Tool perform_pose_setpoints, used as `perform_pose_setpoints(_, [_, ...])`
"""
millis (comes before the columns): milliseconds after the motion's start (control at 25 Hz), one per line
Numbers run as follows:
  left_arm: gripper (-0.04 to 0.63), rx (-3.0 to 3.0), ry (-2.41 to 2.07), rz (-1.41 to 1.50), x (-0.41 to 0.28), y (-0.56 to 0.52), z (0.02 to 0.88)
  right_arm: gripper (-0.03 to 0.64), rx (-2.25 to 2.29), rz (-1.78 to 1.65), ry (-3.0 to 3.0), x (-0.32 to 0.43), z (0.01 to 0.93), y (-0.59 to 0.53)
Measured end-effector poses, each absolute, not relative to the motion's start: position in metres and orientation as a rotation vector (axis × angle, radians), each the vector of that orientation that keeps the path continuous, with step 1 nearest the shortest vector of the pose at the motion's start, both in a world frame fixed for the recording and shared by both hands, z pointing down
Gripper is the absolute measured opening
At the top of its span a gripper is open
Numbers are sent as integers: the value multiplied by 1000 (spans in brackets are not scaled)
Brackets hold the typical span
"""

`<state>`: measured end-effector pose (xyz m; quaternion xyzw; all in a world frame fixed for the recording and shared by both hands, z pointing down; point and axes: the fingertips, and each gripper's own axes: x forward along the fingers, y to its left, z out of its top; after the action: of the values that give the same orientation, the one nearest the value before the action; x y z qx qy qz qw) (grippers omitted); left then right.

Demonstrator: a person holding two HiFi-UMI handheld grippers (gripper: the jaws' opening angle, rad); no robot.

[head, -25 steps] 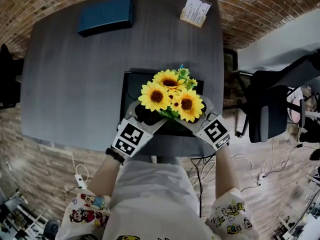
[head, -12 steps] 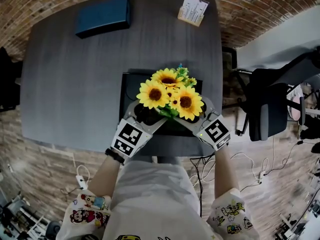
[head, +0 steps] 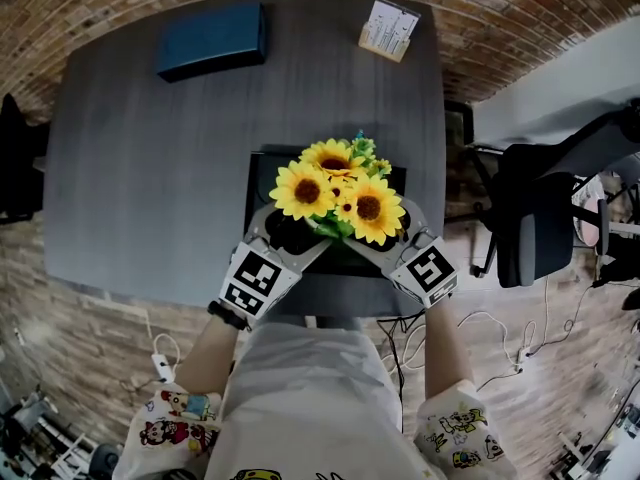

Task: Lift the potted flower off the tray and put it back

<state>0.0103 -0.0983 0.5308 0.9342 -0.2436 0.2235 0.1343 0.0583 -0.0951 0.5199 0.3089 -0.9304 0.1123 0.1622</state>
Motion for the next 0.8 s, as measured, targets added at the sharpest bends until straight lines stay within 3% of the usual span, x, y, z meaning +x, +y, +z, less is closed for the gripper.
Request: perform_pose_setpoints(800, [350,2849,-758,566,5,-110,446,356,981,93,-2681,51,430,-104])
